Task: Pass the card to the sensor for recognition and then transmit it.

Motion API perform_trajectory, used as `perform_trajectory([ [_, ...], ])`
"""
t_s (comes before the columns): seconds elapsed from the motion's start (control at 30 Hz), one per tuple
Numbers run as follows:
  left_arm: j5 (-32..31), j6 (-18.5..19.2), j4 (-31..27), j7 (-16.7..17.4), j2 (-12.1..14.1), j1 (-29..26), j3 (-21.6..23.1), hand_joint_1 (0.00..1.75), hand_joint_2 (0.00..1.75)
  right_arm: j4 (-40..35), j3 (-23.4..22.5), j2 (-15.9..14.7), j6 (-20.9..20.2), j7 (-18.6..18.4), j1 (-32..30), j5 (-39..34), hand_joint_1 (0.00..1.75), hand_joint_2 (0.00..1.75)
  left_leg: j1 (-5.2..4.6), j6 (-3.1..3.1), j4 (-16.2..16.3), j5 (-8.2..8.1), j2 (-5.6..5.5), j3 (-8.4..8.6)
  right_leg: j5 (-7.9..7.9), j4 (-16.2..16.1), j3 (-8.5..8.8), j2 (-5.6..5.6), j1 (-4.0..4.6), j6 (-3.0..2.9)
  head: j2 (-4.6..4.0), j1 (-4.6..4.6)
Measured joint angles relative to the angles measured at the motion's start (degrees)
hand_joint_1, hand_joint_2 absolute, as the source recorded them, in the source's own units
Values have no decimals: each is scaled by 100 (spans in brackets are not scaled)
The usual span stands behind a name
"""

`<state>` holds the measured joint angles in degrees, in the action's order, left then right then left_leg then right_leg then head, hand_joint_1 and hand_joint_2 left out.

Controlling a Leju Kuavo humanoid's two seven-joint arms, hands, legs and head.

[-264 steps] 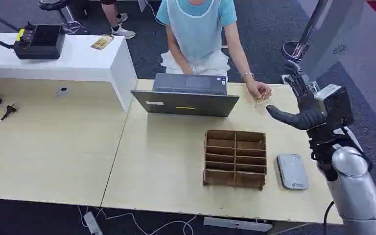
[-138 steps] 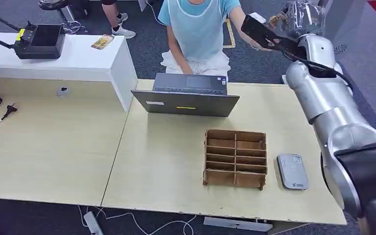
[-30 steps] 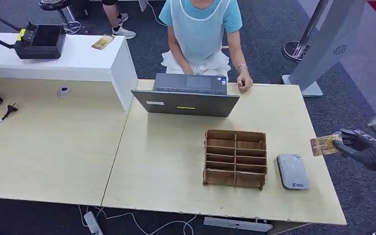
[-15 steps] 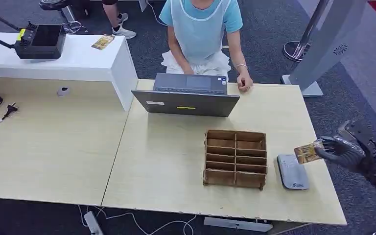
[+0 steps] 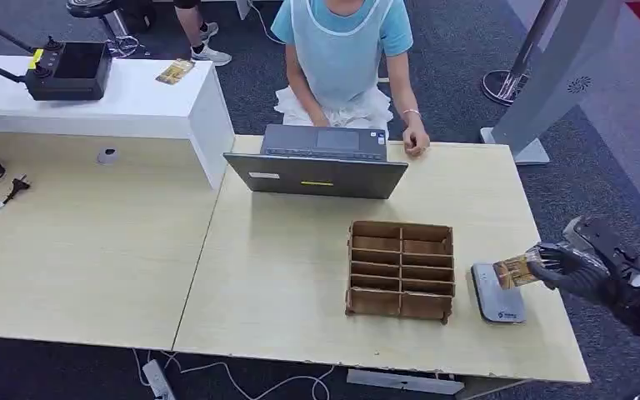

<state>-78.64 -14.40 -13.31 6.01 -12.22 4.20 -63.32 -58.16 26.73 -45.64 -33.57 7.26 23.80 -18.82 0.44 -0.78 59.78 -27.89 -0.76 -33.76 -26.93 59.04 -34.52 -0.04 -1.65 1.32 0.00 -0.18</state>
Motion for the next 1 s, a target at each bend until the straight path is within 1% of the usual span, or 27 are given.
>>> perform_trajectory([
  [0.17, 2, 0, 0, 0, 0, 0, 0, 0, 0, 0, 0, 2, 26, 0, -110, 15, 175, 175, 0, 0, 0, 0, 1, 0, 0, 0, -1, 1, 0, 0, 0, 0],
  [0.27, -7, -2, 4, 0, 0, 0, 0, 0, 0, 0, 0, 22, 173, -2, -170, 193, 175, 175, 0, 0, 0, 0, 0, -1, 0, 0, 0, 0, 0, 0, 0, 0],
  [0.47, -9, 0, 20, 0, -2, 1, 0, 0, 0, 46, 50, 175, 439, 20, -300, 585, 175, 175, 0, 0, -1, 0, 1, -1, 0, 0, 0, 1, 0, 0, 0, 0],
  [0.63, -20, 0, 20, 0, -4, 2, 0, 0, 0, 124, 94, 358, 539, 35, -324, 832, 175, 175, 0, 0, -1, 0, 2, 0, 0, 0, 0, 2, 0, 0, 0, 0],
  [1.0, -22, 0, 20, 0, -4, 2, 2, 0, 0, 306, 94, 654, 748, 9, -314, 1077, 175, 175, 1, 0, -1, 0, 4, 0, 0, 0, 1, 3, 0, 0, 0, 0],
])
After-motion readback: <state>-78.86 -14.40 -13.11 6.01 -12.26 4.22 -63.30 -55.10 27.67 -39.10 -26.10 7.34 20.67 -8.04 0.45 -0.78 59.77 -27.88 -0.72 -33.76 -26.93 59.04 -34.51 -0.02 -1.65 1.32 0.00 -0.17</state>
